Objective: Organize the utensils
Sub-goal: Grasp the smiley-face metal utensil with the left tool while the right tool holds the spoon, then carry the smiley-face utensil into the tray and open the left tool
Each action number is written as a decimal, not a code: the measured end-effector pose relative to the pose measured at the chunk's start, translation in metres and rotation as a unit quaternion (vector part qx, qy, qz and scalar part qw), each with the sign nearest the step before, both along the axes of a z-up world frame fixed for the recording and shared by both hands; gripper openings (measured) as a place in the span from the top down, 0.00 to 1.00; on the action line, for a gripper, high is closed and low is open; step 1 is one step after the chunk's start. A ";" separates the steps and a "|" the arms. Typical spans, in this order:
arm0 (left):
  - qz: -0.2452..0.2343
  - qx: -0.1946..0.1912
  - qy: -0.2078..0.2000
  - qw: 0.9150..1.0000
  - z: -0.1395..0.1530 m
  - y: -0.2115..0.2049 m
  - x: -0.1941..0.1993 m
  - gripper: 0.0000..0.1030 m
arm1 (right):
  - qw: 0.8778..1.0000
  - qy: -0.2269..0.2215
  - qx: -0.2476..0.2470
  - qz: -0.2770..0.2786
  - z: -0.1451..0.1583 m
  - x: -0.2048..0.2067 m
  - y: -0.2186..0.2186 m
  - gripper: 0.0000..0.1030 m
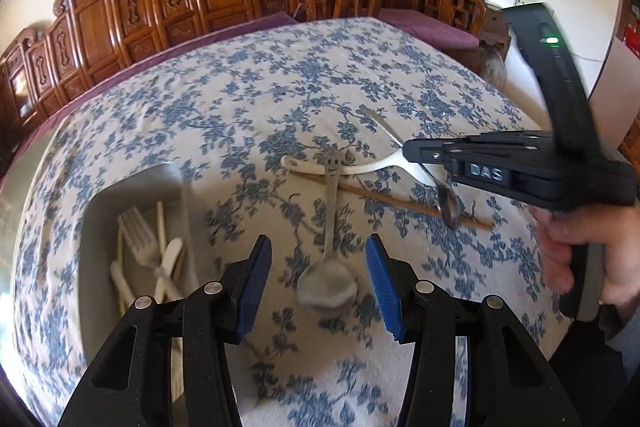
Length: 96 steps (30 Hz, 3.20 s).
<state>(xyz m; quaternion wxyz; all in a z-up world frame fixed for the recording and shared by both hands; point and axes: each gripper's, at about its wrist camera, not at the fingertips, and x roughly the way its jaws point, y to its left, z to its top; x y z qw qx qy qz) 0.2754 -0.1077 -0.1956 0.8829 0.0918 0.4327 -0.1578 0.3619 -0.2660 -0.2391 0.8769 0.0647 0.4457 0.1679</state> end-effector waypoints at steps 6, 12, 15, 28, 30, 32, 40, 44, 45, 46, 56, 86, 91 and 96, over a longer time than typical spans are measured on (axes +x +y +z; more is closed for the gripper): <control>-0.005 0.017 0.048 0.999 -0.022 -0.017 0.031 0.65 | 1.000 0.005 -0.001 -0.004 -0.006 0.001 -0.010 0.95; -0.004 0.027 0.088 0.996 -0.044 -0.024 0.050 0.71 | 1.000 0.006 0.008 -0.006 -0.007 0.001 -0.014 0.95; 0.001 0.028 0.098 0.995 -0.051 -0.024 0.055 0.76 | 1.000 0.004 0.007 0.000 -0.006 0.001 -0.009 0.95; 0.003 0.007 0.087 0.996 -0.035 -0.005 0.044 0.95 | 0.999 -0.007 0.014 0.029 0.003 -0.010 0.011 0.95; 0.002 0.003 0.074 0.997 -0.025 -0.001 0.034 0.95 | 0.999 -0.009 0.015 0.037 0.005 -0.014 0.015 0.95; 0.005 0.000 0.062 0.998 -0.015 0.004 0.023 0.95 | 0.999 -0.011 0.013 0.043 0.006 -0.019 0.019 0.95; 0.011 -0.025 0.033 0.999 0.004 0.020 0.001 0.95 | 0.998 -0.022 -0.003 0.055 0.012 -0.035 0.032 0.95; 0.007 -0.027 0.028 0.999 0.010 0.023 -0.004 0.95 | 0.998 -0.028 -0.002 0.061 0.016 -0.040 0.036 0.95; 0.007 -0.028 0.027 0.999 0.011 0.024 -0.005 0.95 | 0.998 -0.029 -0.002 0.062 0.017 -0.041 0.036 0.95; 0.008 -0.030 0.024 0.999 0.015 0.026 -0.007 0.95 | 0.998 -0.030 -0.002 0.063 0.018 -0.042 0.038 0.95; 0.020 -0.042 -0.010 0.999 0.043 0.055 -0.025 0.95 | 0.995 -0.061 0.014 0.081 0.043 -0.058 0.052 0.95; 0.094 -0.029 0.025 0.995 -0.016 0.137 -0.001 0.95 | 0.991 -0.064 0.000 0.116 0.045 -0.063 0.090 0.95; 0.104 -0.025 0.035 0.994 -0.021 0.139 0.004 0.95 | 0.992 -0.065 -0.004 0.108 0.045 -0.063 0.087 0.95; 0.108 -0.026 0.028 0.993 -0.020 0.144 0.003 0.95 | 0.993 -0.063 -0.007 0.103 0.043 -0.063 0.086 0.95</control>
